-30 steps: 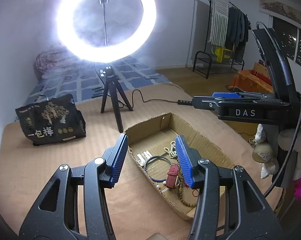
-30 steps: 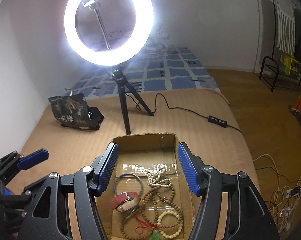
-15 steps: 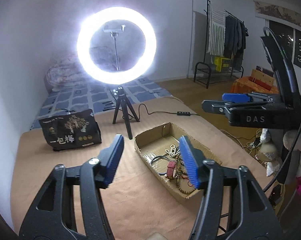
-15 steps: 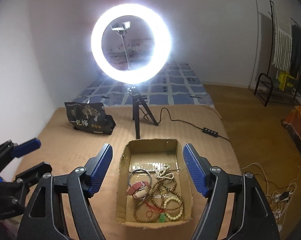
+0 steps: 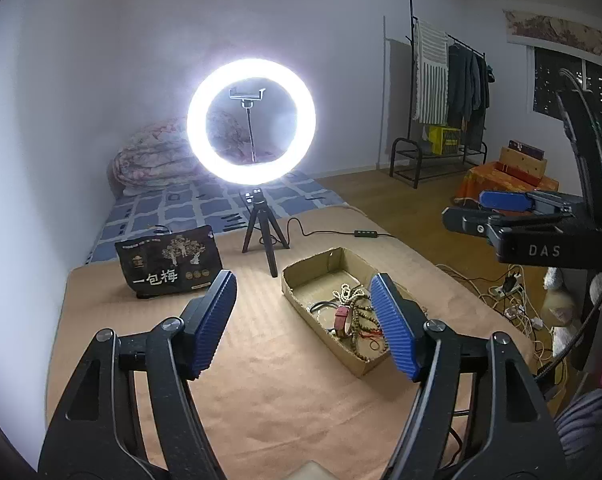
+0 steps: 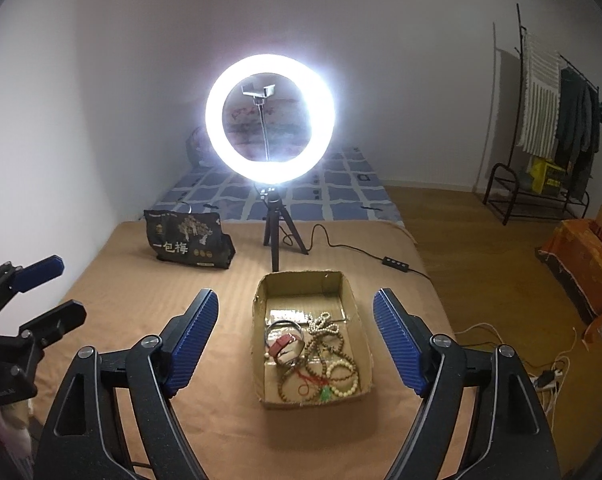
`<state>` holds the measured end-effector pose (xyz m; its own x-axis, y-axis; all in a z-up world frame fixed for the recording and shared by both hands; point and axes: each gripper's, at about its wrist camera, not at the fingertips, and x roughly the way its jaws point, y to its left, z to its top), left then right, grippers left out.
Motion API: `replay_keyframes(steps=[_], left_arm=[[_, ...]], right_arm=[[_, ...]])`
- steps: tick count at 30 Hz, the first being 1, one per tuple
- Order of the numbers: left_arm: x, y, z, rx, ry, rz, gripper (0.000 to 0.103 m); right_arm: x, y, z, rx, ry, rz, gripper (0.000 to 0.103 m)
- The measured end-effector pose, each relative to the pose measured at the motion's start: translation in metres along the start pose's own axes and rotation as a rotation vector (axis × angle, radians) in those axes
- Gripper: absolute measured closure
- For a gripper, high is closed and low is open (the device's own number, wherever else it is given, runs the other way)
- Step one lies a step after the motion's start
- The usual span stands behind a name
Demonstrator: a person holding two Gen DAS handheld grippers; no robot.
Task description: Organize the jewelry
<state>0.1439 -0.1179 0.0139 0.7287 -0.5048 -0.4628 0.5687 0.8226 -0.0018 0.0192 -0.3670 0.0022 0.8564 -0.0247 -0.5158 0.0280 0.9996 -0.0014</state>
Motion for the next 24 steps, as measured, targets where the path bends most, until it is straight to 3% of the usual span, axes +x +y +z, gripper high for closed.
replay_keyframes(steps=[10, 14, 18, 24], left_arm=[[-0.024, 0.001, -0.014, -0.034, 0.012, 0.004, 0.024], [-0.024, 0.002, -0.02, -0.032, 0.026, 0.025, 0.021], [-0.023, 0.001, -0.025, -0.029, 0.042, 0.033, 0.011], [-0.023, -0.002, -0.029, -0.004, 0.047, 0.075, 0.01]], right_arm=[[-0.031, 0.021, -0.022, -0.033, -0.04, -0.076, 0.022], [-0.028, 0.027, -0.031, -0.066, -0.05, -0.113, 0.021], [-0.023, 0.029, -0.039, -0.081, -0.04, -0.14, 0.021], [-0.016, 0.021, -0.046, -0.037, -0.027, -0.137, 0.021]])
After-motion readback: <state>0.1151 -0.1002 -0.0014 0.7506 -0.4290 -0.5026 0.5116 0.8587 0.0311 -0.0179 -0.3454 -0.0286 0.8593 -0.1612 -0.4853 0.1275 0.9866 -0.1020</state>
